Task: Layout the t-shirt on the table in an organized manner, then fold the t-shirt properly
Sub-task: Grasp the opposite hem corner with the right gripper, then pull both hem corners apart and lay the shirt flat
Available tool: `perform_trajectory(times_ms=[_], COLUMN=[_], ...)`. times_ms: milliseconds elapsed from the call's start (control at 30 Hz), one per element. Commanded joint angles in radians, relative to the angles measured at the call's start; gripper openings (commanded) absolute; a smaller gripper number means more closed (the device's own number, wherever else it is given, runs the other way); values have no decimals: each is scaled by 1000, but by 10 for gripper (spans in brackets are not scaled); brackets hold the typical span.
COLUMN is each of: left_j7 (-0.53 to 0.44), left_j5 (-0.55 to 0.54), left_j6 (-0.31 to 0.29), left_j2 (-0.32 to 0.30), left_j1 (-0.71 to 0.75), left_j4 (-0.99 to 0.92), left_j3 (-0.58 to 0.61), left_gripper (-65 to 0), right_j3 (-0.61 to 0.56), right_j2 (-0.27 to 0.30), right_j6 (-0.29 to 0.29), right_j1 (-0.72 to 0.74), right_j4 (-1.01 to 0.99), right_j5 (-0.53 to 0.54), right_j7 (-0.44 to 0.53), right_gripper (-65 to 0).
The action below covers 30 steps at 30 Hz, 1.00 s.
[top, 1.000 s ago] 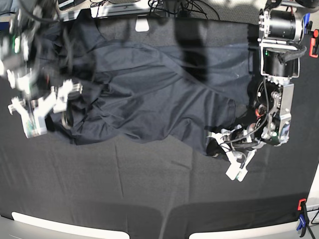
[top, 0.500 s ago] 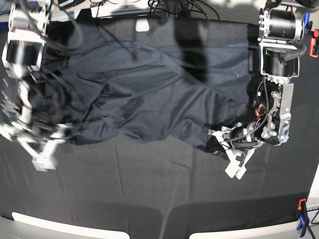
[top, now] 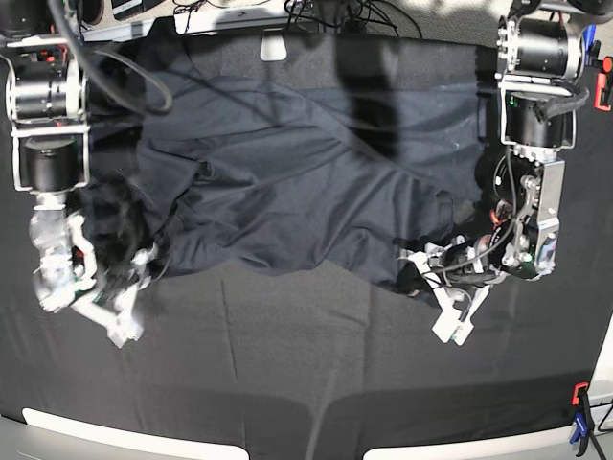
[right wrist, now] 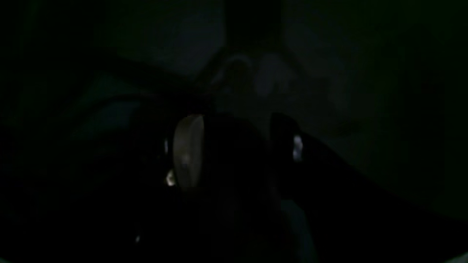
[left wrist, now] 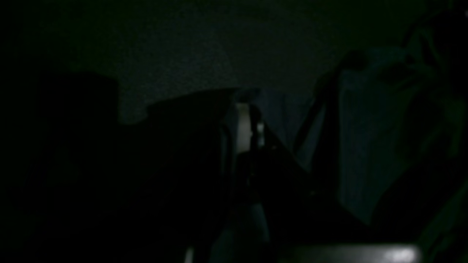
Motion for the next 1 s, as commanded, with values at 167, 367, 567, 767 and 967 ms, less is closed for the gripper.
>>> perform_trajectory(times_ms=[167,367,567,767,967], left_j7=[-21,-115,-161,-221,-232], left_j5=[-16,81,257,283,283], left_j6=[-4,-4,95,197,267], left_j2=[-6,-6,-10,-46,-116], left_j1=[-25,-26,-30,-34,-56], left_j4=[17,17,17,17,17], left_j3=[-5,-5,-5,-5,-5], left_gripper=[-650,-650,-650,-650,-650], right_j3=[-35,-35,-32,-18,-18], right_j2=[16,16,22,21,21], right_j6=[17,8,-99,-196,-237], right_j1=[29,55,132,235,315], right_j4=[-38,-38,-38,-38,-38], right_j5=[-1,-1,-5,-5,-24], right_j7=[10,11,12,31,39], right_gripper=[-420,-650,-650,-650,-650])
